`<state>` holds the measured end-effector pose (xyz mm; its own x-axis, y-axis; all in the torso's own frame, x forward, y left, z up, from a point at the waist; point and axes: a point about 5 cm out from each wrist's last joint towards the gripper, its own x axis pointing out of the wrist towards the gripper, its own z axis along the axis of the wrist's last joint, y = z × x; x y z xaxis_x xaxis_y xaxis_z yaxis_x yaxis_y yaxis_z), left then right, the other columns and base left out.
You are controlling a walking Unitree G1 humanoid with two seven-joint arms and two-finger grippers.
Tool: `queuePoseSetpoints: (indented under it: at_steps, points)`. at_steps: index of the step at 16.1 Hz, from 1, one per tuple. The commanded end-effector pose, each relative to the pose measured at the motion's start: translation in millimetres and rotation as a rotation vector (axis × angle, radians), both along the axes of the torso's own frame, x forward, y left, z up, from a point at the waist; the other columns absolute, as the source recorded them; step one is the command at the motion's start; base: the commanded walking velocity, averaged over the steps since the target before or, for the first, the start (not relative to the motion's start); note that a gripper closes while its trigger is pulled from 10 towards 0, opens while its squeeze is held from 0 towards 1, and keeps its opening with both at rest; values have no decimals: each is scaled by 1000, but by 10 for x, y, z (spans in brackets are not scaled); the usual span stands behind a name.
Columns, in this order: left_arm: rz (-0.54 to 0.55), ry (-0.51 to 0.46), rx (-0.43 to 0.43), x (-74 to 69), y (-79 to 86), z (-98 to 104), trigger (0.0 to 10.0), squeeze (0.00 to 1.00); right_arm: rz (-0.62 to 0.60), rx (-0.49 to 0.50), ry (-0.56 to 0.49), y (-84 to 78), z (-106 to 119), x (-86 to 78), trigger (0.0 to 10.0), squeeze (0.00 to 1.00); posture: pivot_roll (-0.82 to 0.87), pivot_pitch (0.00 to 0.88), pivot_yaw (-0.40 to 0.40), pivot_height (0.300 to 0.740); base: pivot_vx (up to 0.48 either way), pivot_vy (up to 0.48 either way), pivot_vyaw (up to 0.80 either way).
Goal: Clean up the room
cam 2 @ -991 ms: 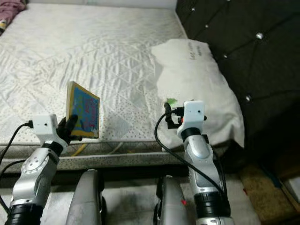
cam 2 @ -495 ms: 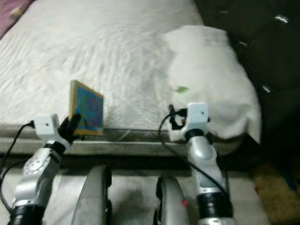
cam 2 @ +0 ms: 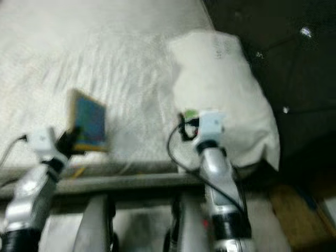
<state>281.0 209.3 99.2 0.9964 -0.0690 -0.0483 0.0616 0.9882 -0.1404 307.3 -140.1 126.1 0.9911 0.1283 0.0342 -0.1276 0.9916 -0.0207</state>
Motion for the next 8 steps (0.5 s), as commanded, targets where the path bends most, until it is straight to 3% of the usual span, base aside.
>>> queuePoseSetpoints:
  at_steps: [1, 5, 8]
  points:
    - [-35, -19, -3, 26, -120, 39, 10000, 0, -45, -18, 14, -154, -35, -26, 10000, 0, 3, 129, -41, 594, 0, 0, 0]
    - [-104, 28, -5, 77, -257, -45, 10000, 0, -42, -16, 13, -158, -31, -35, 10000, 0, -10, 129, -40, 589, 0, 0, 0]
    - [-138, 78, -40, 151, -360, -130, 10000, 0, -44, -31, 15, -209, -34, -69, 10000, 0, -25, 137, -42, 554, 0, 0, 0]
